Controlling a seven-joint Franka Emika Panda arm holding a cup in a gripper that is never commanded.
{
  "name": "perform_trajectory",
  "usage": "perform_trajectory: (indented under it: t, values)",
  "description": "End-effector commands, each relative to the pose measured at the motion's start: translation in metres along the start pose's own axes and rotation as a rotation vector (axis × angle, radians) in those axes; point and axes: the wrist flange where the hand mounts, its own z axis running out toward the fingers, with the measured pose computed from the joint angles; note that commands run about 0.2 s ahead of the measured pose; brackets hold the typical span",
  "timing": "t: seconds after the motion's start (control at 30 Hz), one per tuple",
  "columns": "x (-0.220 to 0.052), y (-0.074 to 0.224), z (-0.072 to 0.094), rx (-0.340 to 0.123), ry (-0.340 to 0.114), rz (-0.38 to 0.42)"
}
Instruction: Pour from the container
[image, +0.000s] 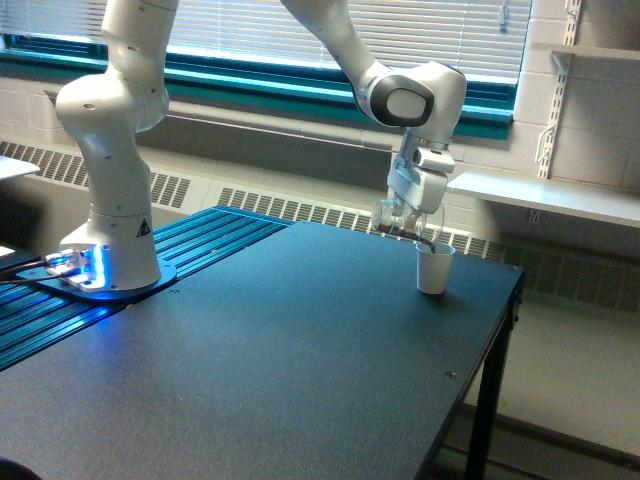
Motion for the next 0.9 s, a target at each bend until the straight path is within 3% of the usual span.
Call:
perform_trajectory:
  t: [0.03,0.9]
  values:
    - [0.0026,-0.0022,-0.0013,-0.009,-0.003,-0.026]
    - [-0.0012,-0.005,0.0002,-0.048,-0.028,-0.077]
